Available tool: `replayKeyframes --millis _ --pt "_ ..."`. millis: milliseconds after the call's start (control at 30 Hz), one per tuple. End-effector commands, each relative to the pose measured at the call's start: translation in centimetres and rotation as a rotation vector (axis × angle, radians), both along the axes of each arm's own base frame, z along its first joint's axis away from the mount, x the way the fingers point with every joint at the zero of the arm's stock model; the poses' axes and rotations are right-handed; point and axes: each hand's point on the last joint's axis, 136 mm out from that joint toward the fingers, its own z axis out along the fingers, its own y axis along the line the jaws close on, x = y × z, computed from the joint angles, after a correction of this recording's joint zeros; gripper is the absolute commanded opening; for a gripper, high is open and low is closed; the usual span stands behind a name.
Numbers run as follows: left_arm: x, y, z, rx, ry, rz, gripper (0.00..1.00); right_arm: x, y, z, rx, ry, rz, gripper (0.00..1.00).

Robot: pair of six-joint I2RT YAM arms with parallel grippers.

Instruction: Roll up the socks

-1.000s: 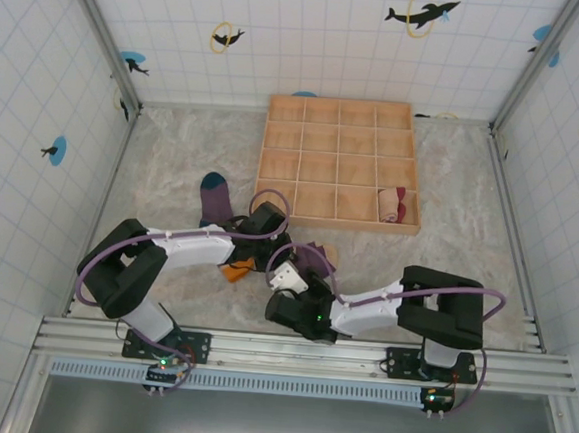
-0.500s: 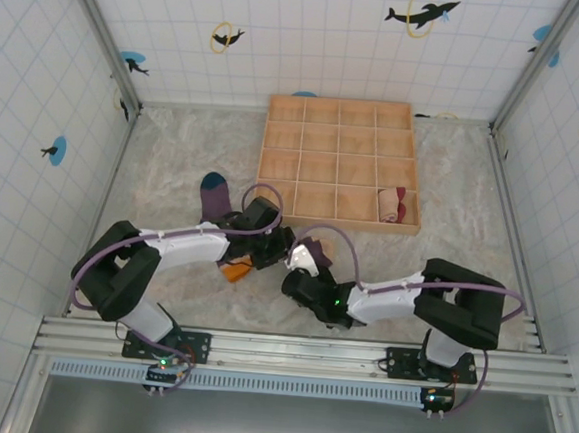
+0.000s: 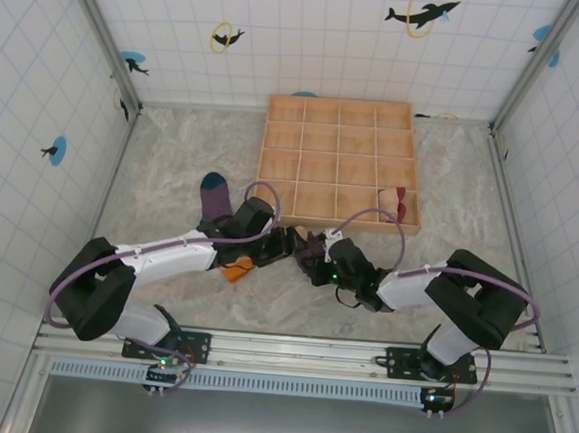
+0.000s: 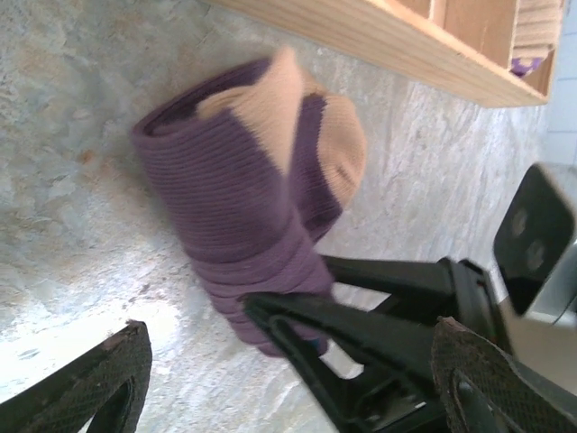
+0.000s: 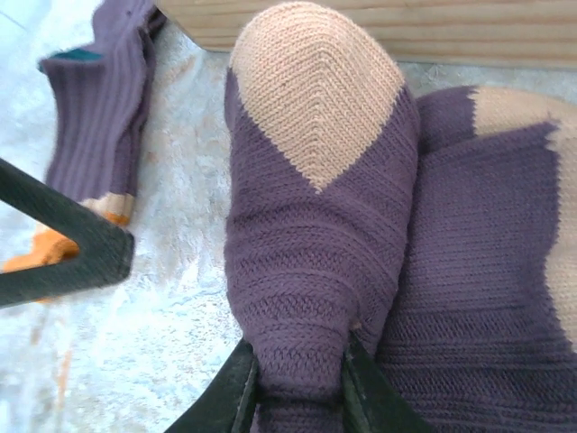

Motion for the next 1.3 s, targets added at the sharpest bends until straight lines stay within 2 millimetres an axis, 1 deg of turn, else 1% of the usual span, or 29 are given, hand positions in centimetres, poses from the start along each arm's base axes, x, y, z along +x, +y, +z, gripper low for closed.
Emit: replayKeyframes --millis 0,67,133,167,200,300,467,700,833,900,967,1033,1100,1133,1167,1200,1267 --pt "0.0 0.0 -0.5 0.001 -0.04 -0.032 0.8 -5.8 -3.9 -6.1 -0.044 0.374 0.015 0.02" --pt "0.3 0.1 -0.9 0.02 -0.052 -0.029 0.79 -5.7 -4.2 -5.6 0.039 0.423 -0.017 0.01" --pt "0.4 -0.2 -1.1 0.021 -0.054 -0.036 0.77 -5.6 -4.4 -5.5 0.084 0.481 -0.048 0.01" --pt "0.6 -0.3 -1.2 0.023 -0.054 -0.039 0.76 -5.4 -4.7 -5.5 0.097 0.498 -0.072 0.01" --pt "0.7 -0.5 -1.3 0.024 -0.052 -0.04 0.75 -5.8 -4.5 -5.3 0.118 0.527 -0.056 0.01" --pt "1.0 -1.5 -1.4 -0.012 -0.037 -0.05 0.72 -5.7 -4.7 -5.3 0.127 0.56 -0.081 0.01" --pt "1.0 -2.2 -2.7 -0.025 0.005 -0.039 0.66 -5.3 -4.7 -5.1 0.143 0.586 -0.125 0.02" --pt "0.8 -3.3 -3.7 -0.025 0.026 -0.032 0.6 -4.6 -4.8 -5.1 0.157 0.595 -0.173 0.04" --pt "0.5 -3.6 -4.7 -0.017 0.058 -0.022 0.57 -3.9 -4.2 -4.7 0.204 0.597 -0.183 0.04" --pt "0.4 -3.5 -5.1 -0.012 0.073 -0.015 0.52 -3.8 -4.0 -4.6 0.214 0.6 -0.182 0.05" --pt "0.4 -3.4 -5.4 -0.001 0.082 -0.009 0.4 -3.7 -3.9 -4.5 0.215 0.599 -0.182 0.06" --pt "0.4 -3.1 -5.8 0.032 0.095 -0.004 0.32 -3.6 -4.0 -4.5 0.205 0.587 -0.181 0.09" --pt "0.3 -2.6 -6.2 0.077 0.114 -0.003 0.24 -3.5 -4.1 -4.2 0.173 0.553 -0.167 0.16" --pt "0.1 -2.3 -6.4 0.099 0.127 -0.006 0.18 -3.1 -4.3 -4.0 0.141 0.517 -0.172 0.21" --pt "0.0 -2.2 -6.5 0.113 0.139 -0.01 0.14 -2.9 -4.4 -3.8 0.102 0.482 -0.166 0.26" --pt "-0.1 -2.1 -6.5 0.12 0.147 -0.012 0.11 -2.5 -4.5 -3.4 0.069 0.444 -0.162 0.29" --pt "-0.2 -1.7 -6.4 0.137 0.167 -0.011 0.09 -1.9 -4.8 -2.4 -0.026 0.351 -0.151 0.35"
